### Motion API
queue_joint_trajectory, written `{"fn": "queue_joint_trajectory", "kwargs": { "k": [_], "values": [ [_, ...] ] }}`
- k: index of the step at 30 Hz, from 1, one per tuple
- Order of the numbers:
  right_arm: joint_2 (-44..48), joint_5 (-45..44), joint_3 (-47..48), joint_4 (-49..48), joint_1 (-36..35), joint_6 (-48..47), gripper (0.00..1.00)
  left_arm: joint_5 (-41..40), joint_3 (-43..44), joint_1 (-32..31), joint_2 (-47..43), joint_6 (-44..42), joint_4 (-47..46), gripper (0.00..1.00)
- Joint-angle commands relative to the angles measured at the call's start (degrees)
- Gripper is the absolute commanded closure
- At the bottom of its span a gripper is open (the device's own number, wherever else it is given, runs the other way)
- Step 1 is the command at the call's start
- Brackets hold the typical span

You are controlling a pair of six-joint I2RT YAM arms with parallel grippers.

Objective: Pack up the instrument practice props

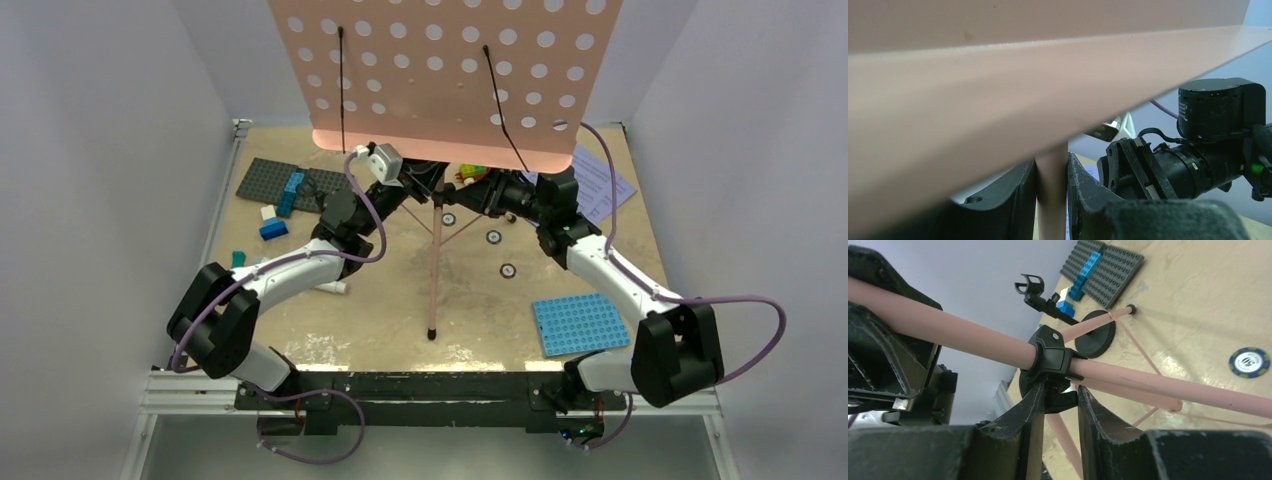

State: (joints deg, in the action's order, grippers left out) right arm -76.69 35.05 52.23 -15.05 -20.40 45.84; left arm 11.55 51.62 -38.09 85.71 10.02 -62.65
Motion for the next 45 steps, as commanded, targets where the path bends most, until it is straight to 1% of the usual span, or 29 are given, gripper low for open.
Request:
{"fn": "queue_joint_trajectory", "kwargs": {
  "k": [1,4,5,7,9,13,17,20,23,24,25,26,28,29,32,34,37,39,41,43,45],
  "values": [
    [2.2,-1.6,-3.4,0.5,-0.3,-9.5,1.00,2.1,1.0,-0.2,1.9,4.5,3.7,1.00],
    [1.7,0.5,-4.0,-1.2,0.0,-4.4,1.00,2.2,0.8,-0.2,2.0,4.6,3.7,1.00],
    [1.2,1.6,-3.8,-1.6,0.4,-1.4,0.92,2.1,0.8,-0.2,2.0,4.5,3.6,1.00],
    [0.2,5.2,-4.3,-4.9,1.1,4.2,0.68,2.1,0.5,-0.2,1.9,4.3,3.4,1.00],
    [-0.8,8.2,-5.3,-9.4,1.6,9.4,0.55,2.2,0.3,-0.1,1.6,3.9,3.5,1.00],
    [-2.5,13.1,-5.9,-14.3,2.2,15.1,0.49,2.7,0.1,-0.2,1.2,3.6,3.7,1.00],
    [-4.3,16.6,-6.7,-20.6,2.4,19.9,0.49,3.1,0.1,-0.1,1.3,3.6,3.7,1.00],
    [-6.2,18.0,-7.1,-25.2,2.6,24.0,0.57,3.5,0.0,-0.1,1.3,3.7,3.6,1.00],
    [-7.6,18.7,-7.5,-28.9,2.6,27.0,0.70,3.6,0.0,-0.2,1.1,3.6,3.7,1.00],
    [-7.8,18.7,-7.4,-29.4,2.7,27.5,0.72,3.6,0.0,-0.1,1.0,3.5,3.8,1.00],
    [-8.0,18.5,-7.3,-29.3,2.6,27.5,0.73,3.6,0.0,-0.1,0.9,3.4,3.9,1.00],
    [-8.1,18.1,-7.3,-29.2,2.6,27.6,0.69,3.7,-0.1,-0.1,0.8,3.1,4.0,1.00],
    [-8.1,17.4,-7.4,-29.5,2.9,28.2,0.56,3.9,-0.1,-0.1,0.6,2.9,4.3,1.00],
    [-8.0,17.2,-7.5,-29.8,3.0,28.6,0.52,4.0,-0.1,-0.2,0.6,2.9,4.3,1.00],
    [-7.9,16.5,-7.1,-29.4,3.3,29.1,0.48,4.0,-0.3,-0.2,0.4,2.8,4.3,1.00],
    [-8.1,16.2,-6.7,-29.0,3.5,29.3,0.49,4.0,-0.3,-0.2,0.5,2.8,4.3,1.00],
    [-8.4,15.8,-6.5,-29.6,3.8,30.2,0.54,4.2,-0.3,-0.2,0.4,2.8,4.3,1.00],
    [-8.9,15.2,-6.9,-31.3,4.0,31.5,0.58,4.2,-0.3,-0.2,0.4,2.9,4.3,1.00],
    [-9.6,15.3,-6.5,-32.2,4.1,32.6,0.65,4.2,-0.4,-0.1,0.4,2.8,4.3,1.00],
    [-10.0,15.2,-5.9,-32.4,4.1,33.0,0.67,4.3,-0.3,-0.2,0.4,2.8,4.4,1.00],
    [-10.2,15.1,-5.6,-32.4,4.1,33.4,0.67,4.4,-0.3,-0.2,0.4,2.7,4.5,1.00]
  ]
}}
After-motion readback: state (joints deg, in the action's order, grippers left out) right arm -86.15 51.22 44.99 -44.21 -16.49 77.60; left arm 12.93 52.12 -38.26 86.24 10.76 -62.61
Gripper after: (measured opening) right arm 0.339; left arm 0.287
